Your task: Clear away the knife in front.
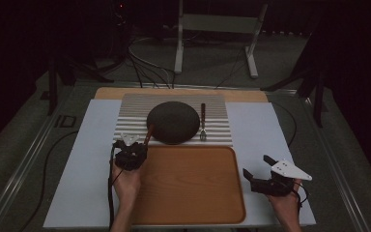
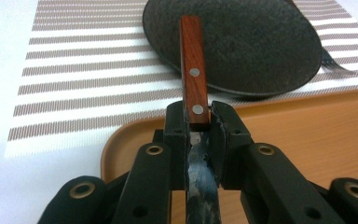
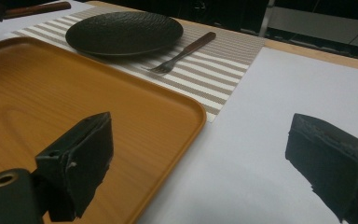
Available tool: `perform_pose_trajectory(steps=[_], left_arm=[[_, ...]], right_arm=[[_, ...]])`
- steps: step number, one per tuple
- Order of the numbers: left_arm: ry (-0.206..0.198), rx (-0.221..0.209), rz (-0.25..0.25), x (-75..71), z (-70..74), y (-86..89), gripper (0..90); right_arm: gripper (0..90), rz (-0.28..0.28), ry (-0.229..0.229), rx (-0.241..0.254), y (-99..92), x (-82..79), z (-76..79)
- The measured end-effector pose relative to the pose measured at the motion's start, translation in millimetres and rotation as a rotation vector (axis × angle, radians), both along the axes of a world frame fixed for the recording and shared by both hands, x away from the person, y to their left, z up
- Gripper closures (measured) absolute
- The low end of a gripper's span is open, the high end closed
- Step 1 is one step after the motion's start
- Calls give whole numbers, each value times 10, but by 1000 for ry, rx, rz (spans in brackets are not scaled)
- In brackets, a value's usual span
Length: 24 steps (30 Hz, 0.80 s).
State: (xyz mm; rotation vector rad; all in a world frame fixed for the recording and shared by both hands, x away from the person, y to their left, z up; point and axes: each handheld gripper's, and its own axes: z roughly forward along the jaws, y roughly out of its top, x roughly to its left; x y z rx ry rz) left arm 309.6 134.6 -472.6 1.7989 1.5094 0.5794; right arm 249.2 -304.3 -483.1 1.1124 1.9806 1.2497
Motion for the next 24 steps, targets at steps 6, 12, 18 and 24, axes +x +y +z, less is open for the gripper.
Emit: perform_pose_trajectory(steps=[6, 12, 18, 24], left_arm=[[13, -15, 20, -104, -85, 63, 784], [27, -17, 44, -232, -161, 150, 785], [39, -16, 52, -356, -220, 171, 784], [54, -26, 73, -504, -304, 213, 784]], right_arm=[[75, 1, 4, -2, 7, 6, -3], [75, 3, 6, -7, 17, 12, -8], [75, 2, 6, -9, 20, 12, -9], [75, 3, 7, -11, 27, 11, -7]])
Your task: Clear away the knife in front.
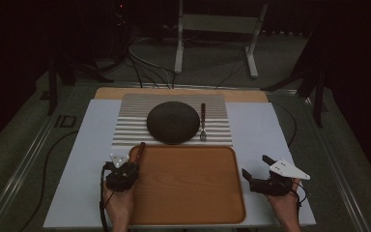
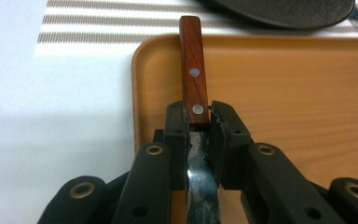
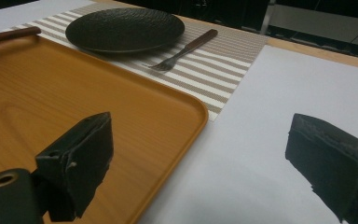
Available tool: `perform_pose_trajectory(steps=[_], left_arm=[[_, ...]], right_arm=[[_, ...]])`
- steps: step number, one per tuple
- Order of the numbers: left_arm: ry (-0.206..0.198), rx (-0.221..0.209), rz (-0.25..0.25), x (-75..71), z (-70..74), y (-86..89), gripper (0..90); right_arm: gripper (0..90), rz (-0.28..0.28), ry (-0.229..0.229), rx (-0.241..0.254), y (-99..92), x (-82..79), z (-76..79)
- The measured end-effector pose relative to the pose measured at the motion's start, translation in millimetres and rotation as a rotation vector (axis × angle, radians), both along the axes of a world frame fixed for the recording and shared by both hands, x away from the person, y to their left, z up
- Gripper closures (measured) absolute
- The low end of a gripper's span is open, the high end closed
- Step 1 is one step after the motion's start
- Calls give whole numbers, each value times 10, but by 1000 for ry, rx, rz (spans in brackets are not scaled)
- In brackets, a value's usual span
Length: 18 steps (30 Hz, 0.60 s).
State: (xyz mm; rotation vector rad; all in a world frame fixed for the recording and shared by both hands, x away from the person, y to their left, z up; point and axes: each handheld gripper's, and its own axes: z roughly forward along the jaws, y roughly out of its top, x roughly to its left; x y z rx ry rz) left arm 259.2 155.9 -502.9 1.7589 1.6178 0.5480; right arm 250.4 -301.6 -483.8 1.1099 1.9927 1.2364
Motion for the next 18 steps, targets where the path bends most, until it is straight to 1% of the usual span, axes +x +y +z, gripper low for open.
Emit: perform_pose_trajectory(steps=[4, 7, 11, 13, 14, 15, 16, 17, 18], left_arm=[[4, 0, 16, -82, -13, 27, 784], [14, 10, 26, -122, -39, 41, 784], [25, -2, 40, -149, -74, 65, 783], [34, -17, 34, -146, -85, 72, 779], [31, -26, 30, -143, -82, 76, 765], [28, -39, 25, -140, -78, 76, 698], [26, -44, 20, -135, -74, 72, 661], [26, -44, 20, -135, -74, 72, 627], [24, -36, 9, -123, -68, 50, 588]], right_arm=[[75, 0, 0, -1, 3, 0, 0], [75, 1, 1, -1, 4, 0, 0], [75, 2, 1, -2, 6, 2, 0], [75, 1, 3, -4, 8, 2, -1], [75, 1, 3, -4, 8, 3, -2], [75, 1, 3, -4, 8, 3, -1], [75, 1, 3, -4, 9, 3, -2], [75, 1, 3, -4, 9, 3, -2], [75, 0, 3, -4, 9, 3, -2]])
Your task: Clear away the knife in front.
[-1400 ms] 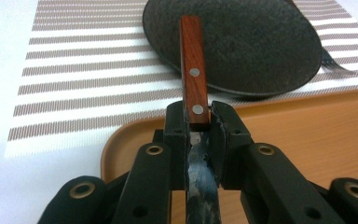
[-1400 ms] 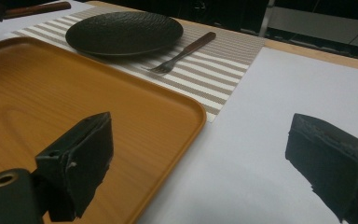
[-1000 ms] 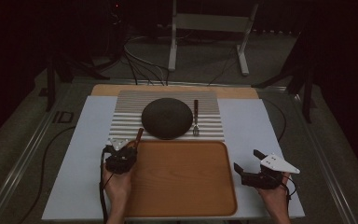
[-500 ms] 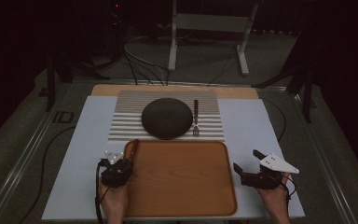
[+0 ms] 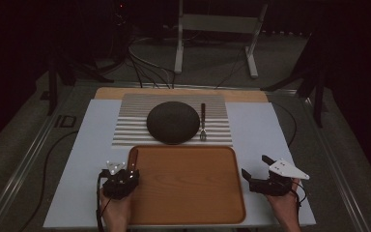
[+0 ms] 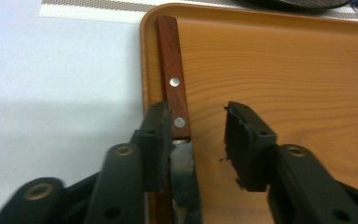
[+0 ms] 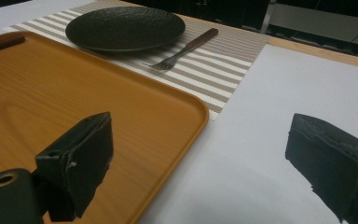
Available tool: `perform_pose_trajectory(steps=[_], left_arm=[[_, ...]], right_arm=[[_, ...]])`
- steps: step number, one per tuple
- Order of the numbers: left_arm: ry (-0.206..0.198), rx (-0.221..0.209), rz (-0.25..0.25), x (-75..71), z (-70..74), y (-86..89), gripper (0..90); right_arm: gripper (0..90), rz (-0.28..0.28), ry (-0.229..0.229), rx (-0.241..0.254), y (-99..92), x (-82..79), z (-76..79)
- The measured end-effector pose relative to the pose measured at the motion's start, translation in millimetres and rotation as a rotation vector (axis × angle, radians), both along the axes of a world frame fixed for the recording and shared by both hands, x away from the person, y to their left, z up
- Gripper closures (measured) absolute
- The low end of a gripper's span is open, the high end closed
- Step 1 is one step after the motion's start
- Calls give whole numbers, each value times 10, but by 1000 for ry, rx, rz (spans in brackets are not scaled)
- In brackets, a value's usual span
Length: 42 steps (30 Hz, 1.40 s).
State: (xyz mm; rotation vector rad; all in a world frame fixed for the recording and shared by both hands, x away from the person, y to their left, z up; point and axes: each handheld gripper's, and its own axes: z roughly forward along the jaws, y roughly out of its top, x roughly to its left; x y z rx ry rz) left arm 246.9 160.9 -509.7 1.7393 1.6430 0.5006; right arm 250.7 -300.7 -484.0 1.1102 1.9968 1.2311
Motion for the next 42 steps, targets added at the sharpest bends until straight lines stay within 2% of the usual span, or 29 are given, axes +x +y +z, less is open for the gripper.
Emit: perform_pose_trajectory(steps=[3, 4, 7, 8, 11, 19, 20, 22, 24, 26, 32, 42], left_arm=[[-2, 15, -5, 12, 5, -21, 546], [-15, 21, -3, 19, 13, -33, 506], [-31, 21, -2, 18, 26, -31, 456], [-48, 21, -2, 18, 45, -18, 456], [-73, 26, -21, 37, 82, 14, 364], [-156, -5, -80, 119, 235, 66, 167], [-156, -5, -80, 119, 235, 66, 160], [-194, -35, -90, 150, 329, 97, 144], [-214, -40, -102, 179, 392, 116, 119], [-221, -34, -119, 199, 427, 130, 109], [-235, -56, -132, 319, 555, 255, 11], [-319, -54, -165, 364, 702, 516, 1]], right_arm=[[75, 0, -1, 1, -1, -1, 1], [75, 0, -2, 2, -4, -1, 2], [75, 0, -2, 2, -6, -1, 3], [75, 0, -2, 2, -7, -1, 3], [75, 1, -1, 1, -4, 0, 2], [75, 0, 1, 0, 2, 2, -2], [75, 0, 1, 0, 2, 2, -2], [75, 0, 0, 0, -4, 1, 0], [75, -1, 1, 1, -6, 2, 0], [75, -1, 1, 1, -7, 2, 1], [75, -2, -1, 4, -13, -1, 4], [75, -3, 0, 5, -16, -1, 5]])
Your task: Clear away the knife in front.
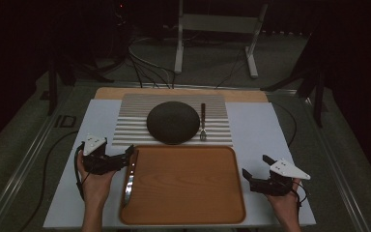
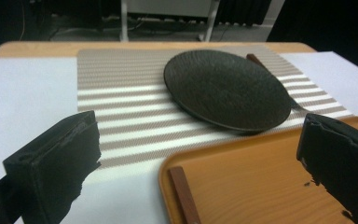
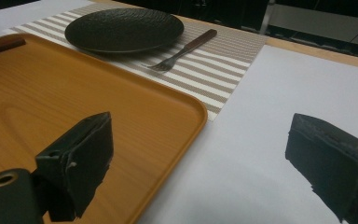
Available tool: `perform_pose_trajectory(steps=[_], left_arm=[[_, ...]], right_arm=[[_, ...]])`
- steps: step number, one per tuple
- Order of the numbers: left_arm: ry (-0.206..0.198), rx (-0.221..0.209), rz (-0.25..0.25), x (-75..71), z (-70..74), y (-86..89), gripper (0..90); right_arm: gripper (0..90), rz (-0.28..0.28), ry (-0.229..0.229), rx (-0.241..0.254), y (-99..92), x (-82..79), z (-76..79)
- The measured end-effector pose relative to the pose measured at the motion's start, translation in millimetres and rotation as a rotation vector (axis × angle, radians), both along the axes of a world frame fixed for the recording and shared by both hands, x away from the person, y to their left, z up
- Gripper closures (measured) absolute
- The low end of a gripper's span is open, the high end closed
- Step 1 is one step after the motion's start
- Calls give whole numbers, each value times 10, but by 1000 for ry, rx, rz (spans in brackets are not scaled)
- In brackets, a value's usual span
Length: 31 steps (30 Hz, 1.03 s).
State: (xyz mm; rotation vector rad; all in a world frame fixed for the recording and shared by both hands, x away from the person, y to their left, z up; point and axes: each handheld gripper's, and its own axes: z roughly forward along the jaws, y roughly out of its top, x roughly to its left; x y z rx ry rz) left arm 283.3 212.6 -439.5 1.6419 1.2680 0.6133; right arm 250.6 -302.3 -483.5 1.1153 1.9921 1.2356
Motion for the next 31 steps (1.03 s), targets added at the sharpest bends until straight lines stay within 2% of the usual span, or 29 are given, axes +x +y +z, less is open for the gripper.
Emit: perform_pose_trajectory(steps=[4, 6, 9, 13, 16, 21, 31], left_arm=[[-27, -4, -17, 14, 20, 95, 1], [-46, 12, -21, 13, 12, 164, 1], [-69, 13, -26, -2, 0, 227, 1], [-88, 16, -20, -24, -21, 258, 1], [-85, 32, -18, -27, -36, 258, 2], [-84, 32, -7, -46, -63, 287, 2], [-77, 12, 33, -74, -108, 364, 2]], right_arm=[[75, 1, -2, 1, 1, 0, 0], [75, 1, -4, 2, 0, -3, 2], [75, 0, -5, 3, -2, -2, 3], [75, 3, -8, 5, 2, -5, 3], [75, 3, -9, 6, 1, -7, 6], [75, 4, -14, 8, -7, -7, 12], [75, 3, -16, 13, -9, -1, 17]])
